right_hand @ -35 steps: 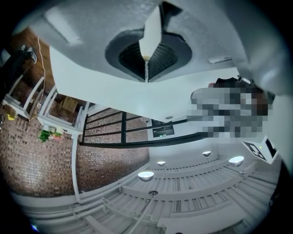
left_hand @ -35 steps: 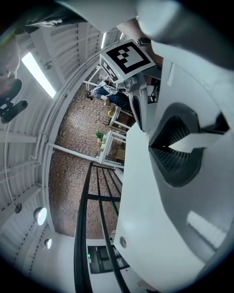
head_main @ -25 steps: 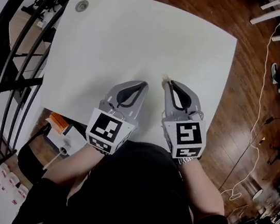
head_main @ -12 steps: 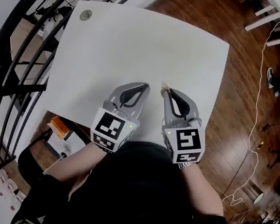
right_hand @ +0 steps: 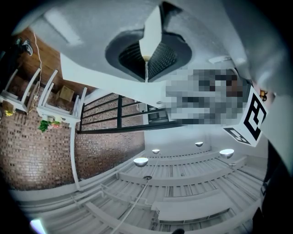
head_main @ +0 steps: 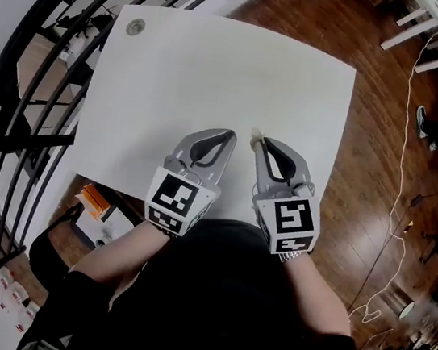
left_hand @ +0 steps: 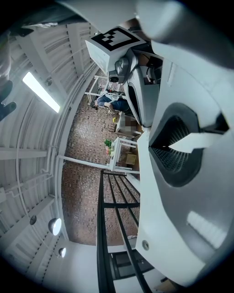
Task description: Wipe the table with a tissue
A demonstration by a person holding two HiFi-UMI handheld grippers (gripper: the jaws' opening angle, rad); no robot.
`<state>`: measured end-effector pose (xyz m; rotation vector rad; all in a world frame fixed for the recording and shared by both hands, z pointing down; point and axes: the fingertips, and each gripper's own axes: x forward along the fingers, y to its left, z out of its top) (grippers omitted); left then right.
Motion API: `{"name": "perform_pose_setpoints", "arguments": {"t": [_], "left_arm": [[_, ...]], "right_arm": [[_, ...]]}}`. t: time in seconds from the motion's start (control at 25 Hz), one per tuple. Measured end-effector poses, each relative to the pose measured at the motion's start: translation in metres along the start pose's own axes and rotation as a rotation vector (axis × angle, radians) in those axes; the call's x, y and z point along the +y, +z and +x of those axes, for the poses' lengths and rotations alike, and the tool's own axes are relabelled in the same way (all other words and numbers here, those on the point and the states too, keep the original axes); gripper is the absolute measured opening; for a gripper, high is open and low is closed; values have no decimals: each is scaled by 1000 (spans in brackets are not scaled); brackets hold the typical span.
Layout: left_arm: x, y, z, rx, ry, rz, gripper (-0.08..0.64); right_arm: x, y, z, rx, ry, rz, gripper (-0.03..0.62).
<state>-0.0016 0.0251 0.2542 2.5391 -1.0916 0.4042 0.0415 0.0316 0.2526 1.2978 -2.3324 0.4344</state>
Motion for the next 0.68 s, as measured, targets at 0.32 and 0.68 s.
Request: {"name": "perform_pose_setpoints", "arguments": {"t": [0.32, 0.68], "left_arm": [[-4, 2, 1, -1, -4, 3, 14], [-1, 0, -3, 2, -2, -3, 14]], "right_arm": [[-1, 1, -2, 0, -1, -2, 9], [2, 3, 0, 2, 0, -12, 9]]}}
